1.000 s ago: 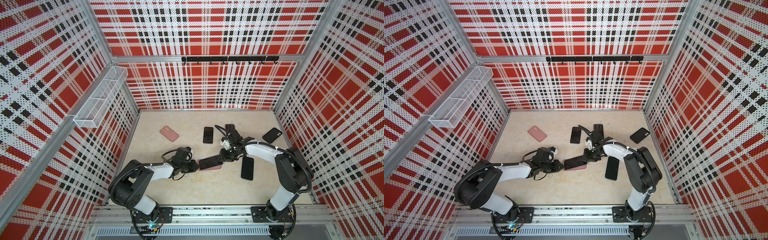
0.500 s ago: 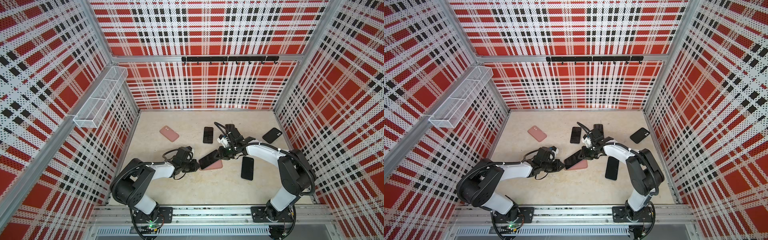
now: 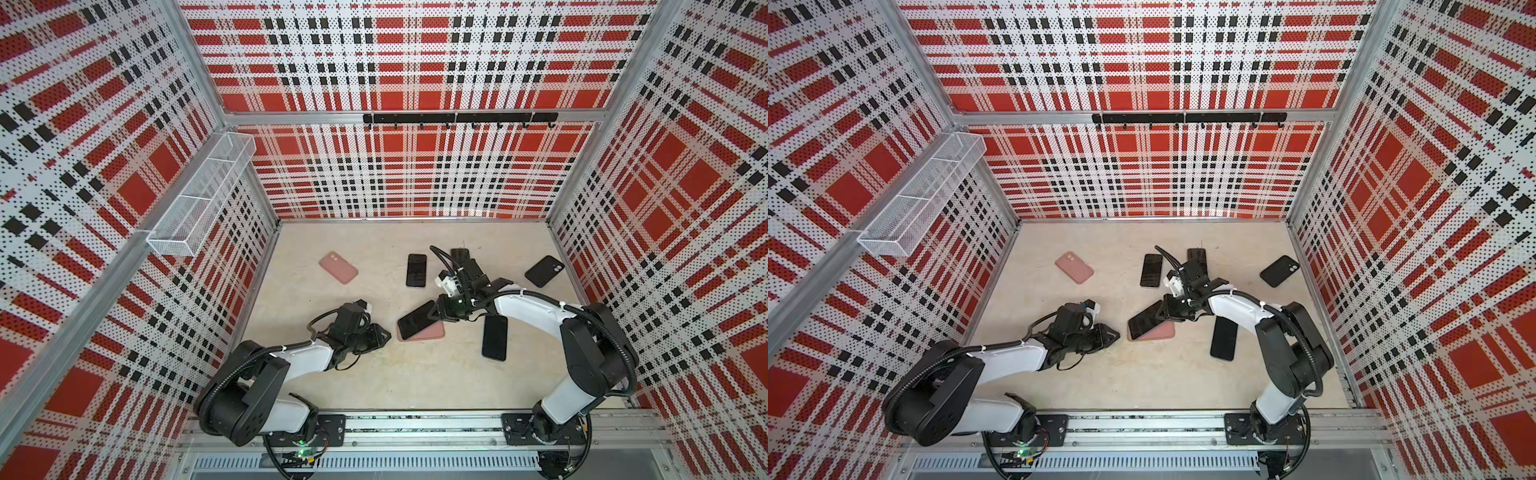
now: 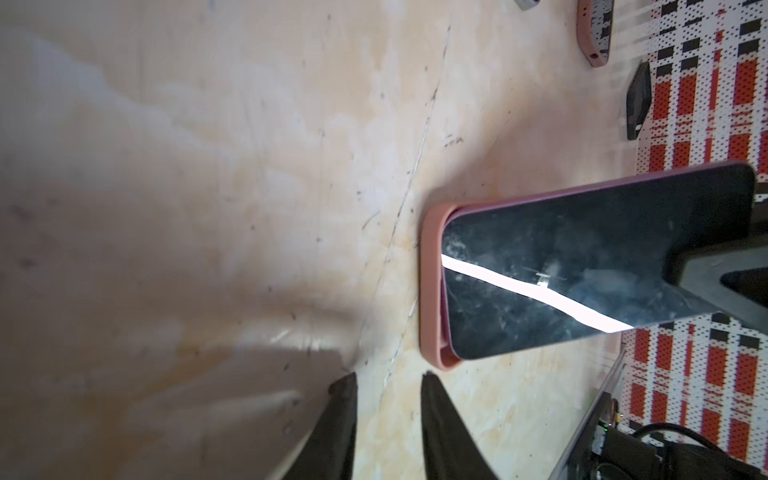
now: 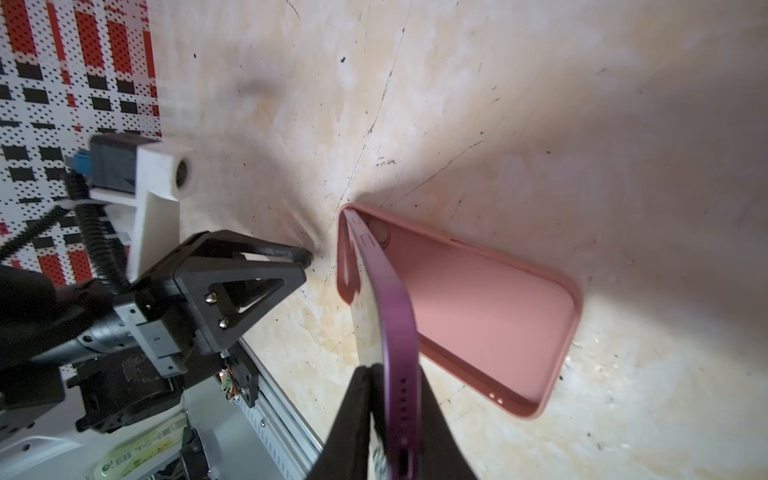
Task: Put the phone into the phone case
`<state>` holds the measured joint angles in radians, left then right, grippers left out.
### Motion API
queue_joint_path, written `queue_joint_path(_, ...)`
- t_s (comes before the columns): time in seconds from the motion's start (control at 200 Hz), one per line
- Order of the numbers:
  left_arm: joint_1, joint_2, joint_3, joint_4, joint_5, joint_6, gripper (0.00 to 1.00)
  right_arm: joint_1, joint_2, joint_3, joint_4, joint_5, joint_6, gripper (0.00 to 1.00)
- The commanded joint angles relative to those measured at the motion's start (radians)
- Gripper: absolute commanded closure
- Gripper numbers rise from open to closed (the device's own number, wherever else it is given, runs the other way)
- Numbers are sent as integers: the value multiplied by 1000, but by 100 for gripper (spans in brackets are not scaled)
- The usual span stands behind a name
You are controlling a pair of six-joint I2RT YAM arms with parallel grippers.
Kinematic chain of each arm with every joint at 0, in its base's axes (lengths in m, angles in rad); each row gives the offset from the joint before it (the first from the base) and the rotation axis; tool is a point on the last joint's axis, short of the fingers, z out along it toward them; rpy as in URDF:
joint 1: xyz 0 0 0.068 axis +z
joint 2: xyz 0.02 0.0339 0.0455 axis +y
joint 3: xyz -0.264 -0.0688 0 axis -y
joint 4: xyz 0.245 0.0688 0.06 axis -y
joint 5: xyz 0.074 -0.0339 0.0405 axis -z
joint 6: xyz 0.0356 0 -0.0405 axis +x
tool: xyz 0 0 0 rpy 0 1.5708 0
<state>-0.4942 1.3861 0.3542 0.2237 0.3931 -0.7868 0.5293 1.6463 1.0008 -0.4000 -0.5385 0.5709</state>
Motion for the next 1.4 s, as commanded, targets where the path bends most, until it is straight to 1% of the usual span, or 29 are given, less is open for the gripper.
queue_joint_path(0.0,-26,13,-9,125,18,-84,69,9,-9,-44,17,71,42,84)
queue_joint_path(0.336,-88,79,-8,222,16,-144,70,46,9,-119,107,86,111,85)
queue_joint_path(0.491,-92,83,-5,233,14,-152,71,58,23,-149,133,87,134,85)
queue_joint_path(0.601,-91,80,1,231,16,-141,72,58,28,-150,115,99,126,84)
queue_joint_path(0.641,-89,78,11,206,13,-123,73,58,30,-141,95,106,115,83)
queue_joint_path(0.721,-76,68,48,96,-21,-57,74,59,36,-124,48,135,88,83)
queue_joint_path(0.837,-60,66,111,-50,-118,34,73,60,50,-117,39,133,76,82)
queue_joint_path(0.922,-54,105,134,-50,-128,55,71,61,61,-122,44,130,78,82)
queue_joint_path(1.002,-67,151,158,-50,-139,65,67,62,63,-122,44,137,76,81)
queue_joint_path(1.067,-76,177,173,-58,-154,73,66,63,67,-123,41,137,71,81)
queue_joint_path(1.202,-92,219,198,-94,-187,94,67,64,82,-103,-2,162,54,78)
queue_joint_path(1.398,-104,253,204,-102,-195,101,69,66,92,-34,-114,214,6,68)
